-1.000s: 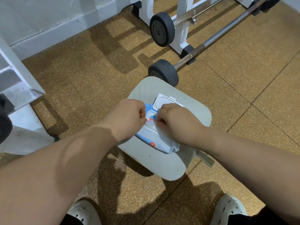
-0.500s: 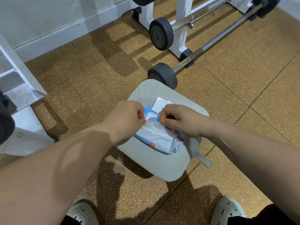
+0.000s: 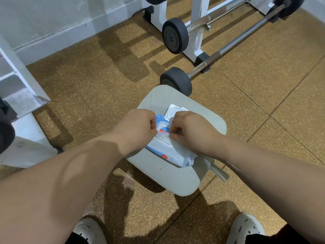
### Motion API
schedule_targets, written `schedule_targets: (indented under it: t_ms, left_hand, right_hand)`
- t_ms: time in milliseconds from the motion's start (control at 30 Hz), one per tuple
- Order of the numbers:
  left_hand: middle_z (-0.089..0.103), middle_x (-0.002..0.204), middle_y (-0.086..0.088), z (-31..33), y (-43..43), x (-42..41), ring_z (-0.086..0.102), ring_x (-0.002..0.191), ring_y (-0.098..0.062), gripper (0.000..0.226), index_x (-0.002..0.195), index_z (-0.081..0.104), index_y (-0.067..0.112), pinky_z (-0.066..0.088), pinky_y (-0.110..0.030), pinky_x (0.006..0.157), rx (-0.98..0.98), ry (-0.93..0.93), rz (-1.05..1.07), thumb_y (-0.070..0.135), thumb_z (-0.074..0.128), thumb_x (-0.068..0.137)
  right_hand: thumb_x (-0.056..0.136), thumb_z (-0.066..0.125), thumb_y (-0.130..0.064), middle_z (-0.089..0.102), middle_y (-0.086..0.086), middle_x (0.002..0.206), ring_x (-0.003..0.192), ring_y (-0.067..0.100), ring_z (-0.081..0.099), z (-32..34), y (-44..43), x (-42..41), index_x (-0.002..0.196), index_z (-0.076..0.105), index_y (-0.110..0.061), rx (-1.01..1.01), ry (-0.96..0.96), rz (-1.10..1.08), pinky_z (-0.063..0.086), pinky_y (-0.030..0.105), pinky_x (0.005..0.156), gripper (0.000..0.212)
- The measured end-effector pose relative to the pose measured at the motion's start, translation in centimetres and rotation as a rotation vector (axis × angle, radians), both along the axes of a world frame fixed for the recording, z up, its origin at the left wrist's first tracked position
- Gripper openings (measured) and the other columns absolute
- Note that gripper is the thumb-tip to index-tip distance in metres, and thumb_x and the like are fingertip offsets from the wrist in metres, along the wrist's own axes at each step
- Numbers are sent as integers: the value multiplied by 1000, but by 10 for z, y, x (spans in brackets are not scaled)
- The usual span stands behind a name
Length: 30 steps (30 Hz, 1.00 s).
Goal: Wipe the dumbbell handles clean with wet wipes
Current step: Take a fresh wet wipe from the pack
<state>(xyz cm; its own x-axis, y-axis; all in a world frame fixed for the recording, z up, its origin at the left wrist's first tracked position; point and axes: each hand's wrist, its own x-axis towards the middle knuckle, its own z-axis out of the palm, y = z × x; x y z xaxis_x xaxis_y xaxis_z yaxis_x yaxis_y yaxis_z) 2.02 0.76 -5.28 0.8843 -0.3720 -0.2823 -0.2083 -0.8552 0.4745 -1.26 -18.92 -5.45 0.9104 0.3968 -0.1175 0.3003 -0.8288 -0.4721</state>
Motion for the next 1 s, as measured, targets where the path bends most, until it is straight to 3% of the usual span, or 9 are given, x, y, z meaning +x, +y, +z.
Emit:
schedule_targets:
  t_ms: [100, 267, 367, 533, 633, 767, 833, 900, 1000]
  left_hand:
    - [56, 67, 10, 0, -1, 0, 55, 78, -18, 15, 76, 64, 22, 37, -27, 67, -2, 2, 8, 27, 74, 87]
    - [58, 69, 9, 1, -1, 0, 56, 78, -18, 12, 79, 68, 19, 39, -28, 67, -7, -2, 19, 27, 74, 87]
    - [58, 68, 9, 1, -2, 0, 55, 75, -17, 13, 78, 67, 19, 40, -28, 67, 2, 2, 23, 27, 74, 86]
    - [57, 68, 9, 1, -2, -1, 55, 75, -16, 18, 75, 65, 20, 39, -28, 68, 0, 15, 34, 29, 75, 86]
    - [58, 67, 9, 3, -2, -1, 57, 77, -19, 17, 75, 65, 20, 46, -31, 72, 11, 7, 23, 28, 74, 86]
    - [59, 68, 8, 3, 0, -1, 58, 78, -20, 17, 74, 64, 19, 50, -35, 75, 3, 0, 30, 28, 74, 85]
    - [61, 70, 8, 3, 1, -2, 58, 79, -20, 17, 74, 64, 20, 50, -35, 75, 6, 3, 33, 29, 74, 85]
    - [61, 72, 8, 3, 0, -2, 59, 80, -20, 17, 75, 65, 20, 50, -35, 76, 14, 2, 29, 30, 74, 85]
    - [61, 73, 7, 2, 0, -2, 58, 82, -21, 19, 74, 64, 20, 50, -35, 76, 22, 4, 24, 32, 73, 86]
  right_hand:
    - [89, 63, -17, 60, 1, 79, 76, 21, 55, 4, -3, 5, 78, 66, -11, 26, 86, -31, 47, 39, 72, 13]
    - [97, 61, -19, 56, -10, 78, 69, 2, 50, 16, -19, 11, 81, 60, -19, 153, 385, -83, 40, 19, 67, 16]
    - [97, 62, -18, 61, -11, 72, 65, 2, 53, 15, -26, 12, 79, 62, -19, 296, 511, -176, 46, 23, 68, 17]
    - [81, 77, -42, 64, -6, 75, 68, 7, 56, 7, -12, 6, 83, 71, -20, 174, 211, -192, 46, 24, 65, 22]
    - [79, 72, -30, 65, -4, 75, 74, 15, 59, 1, 0, -1, 77, 73, -21, 88, 42, -91, 50, 35, 70, 10]
    - [86, 69, -12, 63, -4, 69, 62, 4, 54, 12, -14, 4, 77, 68, -10, 274, 259, -233, 44, 20, 61, 10]
    - [87, 66, -7, 57, -1, 66, 61, 7, 48, 14, -23, 3, 76, 62, -4, 381, 385, -318, 42, 21, 59, 11]
    - [87, 65, -8, 56, -5, 66, 61, 6, 47, 13, -25, 2, 75, 61, -7, 405, 389, -353, 40, 23, 60, 12]
    - [82, 76, -27, 61, -10, 70, 62, 3, 53, 8, -15, -2, 84, 67, -24, 290, 233, -282, 42, 23, 61, 10]
